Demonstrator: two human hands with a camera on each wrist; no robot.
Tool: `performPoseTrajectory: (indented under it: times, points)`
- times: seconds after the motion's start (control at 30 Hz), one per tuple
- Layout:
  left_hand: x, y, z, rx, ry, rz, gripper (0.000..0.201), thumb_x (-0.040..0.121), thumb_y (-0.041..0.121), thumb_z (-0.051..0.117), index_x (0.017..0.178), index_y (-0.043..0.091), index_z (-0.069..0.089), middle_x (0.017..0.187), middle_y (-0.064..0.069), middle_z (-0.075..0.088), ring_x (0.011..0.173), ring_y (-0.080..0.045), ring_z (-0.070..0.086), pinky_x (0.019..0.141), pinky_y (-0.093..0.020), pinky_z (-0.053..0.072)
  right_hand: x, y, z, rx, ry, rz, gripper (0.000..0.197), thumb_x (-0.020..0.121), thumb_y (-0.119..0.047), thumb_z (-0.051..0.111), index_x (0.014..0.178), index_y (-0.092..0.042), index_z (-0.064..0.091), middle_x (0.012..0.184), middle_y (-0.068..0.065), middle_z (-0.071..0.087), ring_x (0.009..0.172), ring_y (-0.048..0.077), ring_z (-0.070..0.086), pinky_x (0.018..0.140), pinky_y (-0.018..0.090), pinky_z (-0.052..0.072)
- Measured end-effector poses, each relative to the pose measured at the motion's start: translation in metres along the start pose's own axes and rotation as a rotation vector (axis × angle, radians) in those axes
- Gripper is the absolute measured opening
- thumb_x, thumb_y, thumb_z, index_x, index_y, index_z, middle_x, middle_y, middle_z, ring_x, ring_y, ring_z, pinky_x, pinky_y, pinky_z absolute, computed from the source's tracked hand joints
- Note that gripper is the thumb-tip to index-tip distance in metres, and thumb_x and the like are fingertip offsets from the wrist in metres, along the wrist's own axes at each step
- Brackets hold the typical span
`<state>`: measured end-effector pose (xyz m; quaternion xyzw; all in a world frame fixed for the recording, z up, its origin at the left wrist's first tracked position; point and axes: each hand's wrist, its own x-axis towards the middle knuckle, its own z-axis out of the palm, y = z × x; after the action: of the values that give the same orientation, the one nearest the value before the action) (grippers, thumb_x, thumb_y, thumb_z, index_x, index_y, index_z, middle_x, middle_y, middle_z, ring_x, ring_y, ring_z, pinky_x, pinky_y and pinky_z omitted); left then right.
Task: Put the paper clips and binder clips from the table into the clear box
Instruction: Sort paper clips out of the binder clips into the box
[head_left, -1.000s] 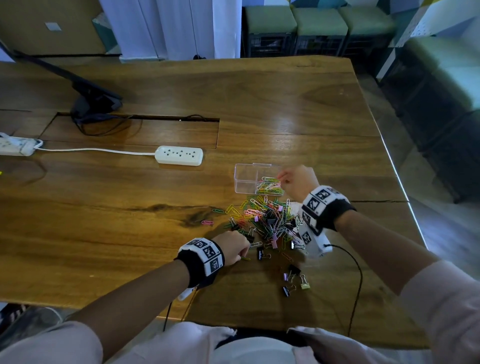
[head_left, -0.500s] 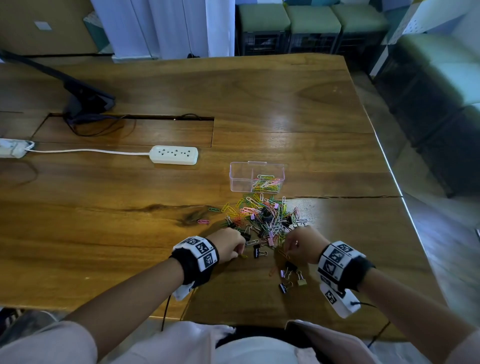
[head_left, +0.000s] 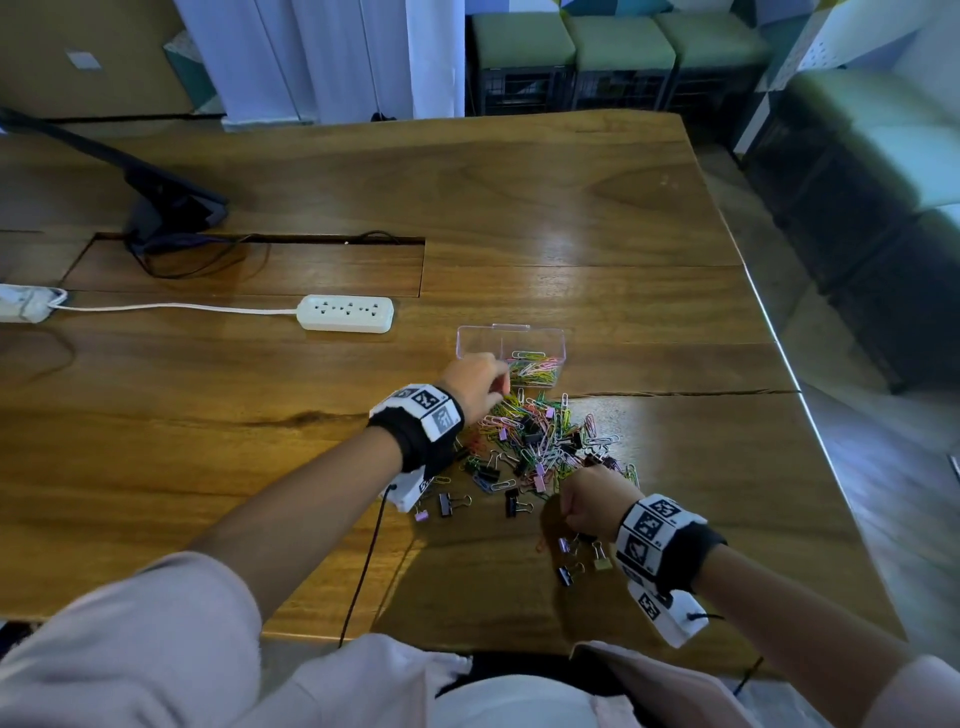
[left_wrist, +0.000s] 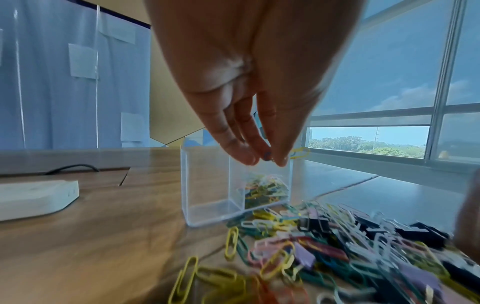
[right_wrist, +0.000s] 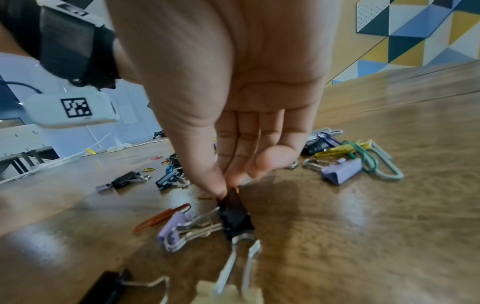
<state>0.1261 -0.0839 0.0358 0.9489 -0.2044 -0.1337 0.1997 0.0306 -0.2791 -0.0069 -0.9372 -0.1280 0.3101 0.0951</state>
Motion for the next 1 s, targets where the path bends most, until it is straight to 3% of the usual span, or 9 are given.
performPoseTrajectory:
  times: [0.13,0.23,0.33,0.47,0.63,0.8,0.9,1.0]
  points:
    - [0.021,0.006,-0.013,-0.025,0.052,-0.019,0.012,0.09,0.011,0.058,0.101,0.008,0.062,0.108,-0.008,0.064,0.102,-0.022,0.059,0.088,-0.028,0.047,0.003,0.002,0.003,0.009,0.005,-0.036,0.027,0.081,-0.006,0.051,0.059,-0.02,0.057,0.081,0.001,0.063,0.079,0.019,0.064,0.066,0.025,0.056]
    - [0.033,0.006,-0.014,-0.06,0.092,-0.052,0.009,0.087,0.004,0.059,0.095,0.009,0.058,0.098,-0.007,0.065,0.092,-0.023,0.062,0.082,-0.031,0.051,0.003,0.004,0.0,0.048,0.037,-0.043,0.021,0.082,-0.008,0.051,0.073,-0.018,0.067,0.085,-0.002,0.068,0.08,0.014,0.065,0.07,0.023,0.056]
    - [0.043,0.003,-0.013,-0.08,0.129,-0.108,0.014,0.085,0.0,0.056,0.086,0.013,0.052,0.093,-0.008,0.065,0.087,-0.026,0.062,0.081,-0.036,0.053,0.007,0.008,-0.01,0.145,0.144,-0.021,0.016,0.084,-0.013,0.056,0.077,-0.025,0.064,0.084,-0.01,0.065,0.079,0.004,0.062,0.075,0.019,0.055]
    - [0.056,0.004,-0.012,-0.1,0.164,-0.149,0.012,0.086,-0.001,0.056,0.085,0.009,0.061,0.094,-0.008,0.066,0.089,-0.023,0.062,0.081,-0.036,0.053,0.016,0.015,-0.022,0.212,0.238,0.084,0.008,0.086,-0.018,0.063,0.093,-0.02,0.064,0.092,-0.007,0.068,0.076,0.005,0.059,0.065,0.01,0.044]
    - [0.065,0.0,-0.006,-0.071,0.143,-0.169,0.011,0.088,0.004,0.057,0.087,0.01,0.066,0.098,-0.006,0.068,0.094,-0.021,0.063,0.088,-0.037,0.052,0.021,0.017,-0.019,0.195,0.248,0.144,0.017,0.086,-0.024,0.061,0.1,-0.015,0.064,0.1,0.0,0.065,0.09,0.015,0.061,0.073,0.019,0.047]
    - [0.066,-0.003,-0.001,0.001,0.085,-0.179,0.016,0.093,0.009,0.054,0.096,0.012,0.069,0.106,-0.004,0.069,0.102,-0.021,0.063,0.094,-0.039,0.05,0.02,0.01,-0.012,0.168,0.233,0.156,0.049,0.07,-0.049,0.072,0.102,-0.016,0.056,0.097,-0.003,0.056,0.083,0.013,0.054,0.07,0.022,0.049]
    - [0.063,-0.002,0.001,0.064,0.052,-0.156,0.021,0.095,0.01,0.05,0.101,0.017,0.069,0.109,-0.002,0.069,0.1,-0.021,0.064,0.09,-0.038,0.053,0.024,0.003,-0.012,0.117,0.216,0.153,0.055,0.067,-0.048,0.074,0.106,-0.015,0.053,0.102,-0.001,0.054,0.086,0.016,0.055,0.076,0.03,0.054]
    - [0.059,-0.002,0.002,0.089,0.014,-0.119,0.028,0.094,0.008,0.046,0.107,0.02,0.068,0.112,0.001,0.069,0.099,-0.019,0.065,0.088,-0.036,0.053,0.029,-0.001,-0.014,0.088,0.181,0.136,0.049,0.073,-0.035,0.074,0.109,-0.013,0.051,0.108,0.003,0.054,0.09,0.018,0.054,0.076,0.028,0.052]
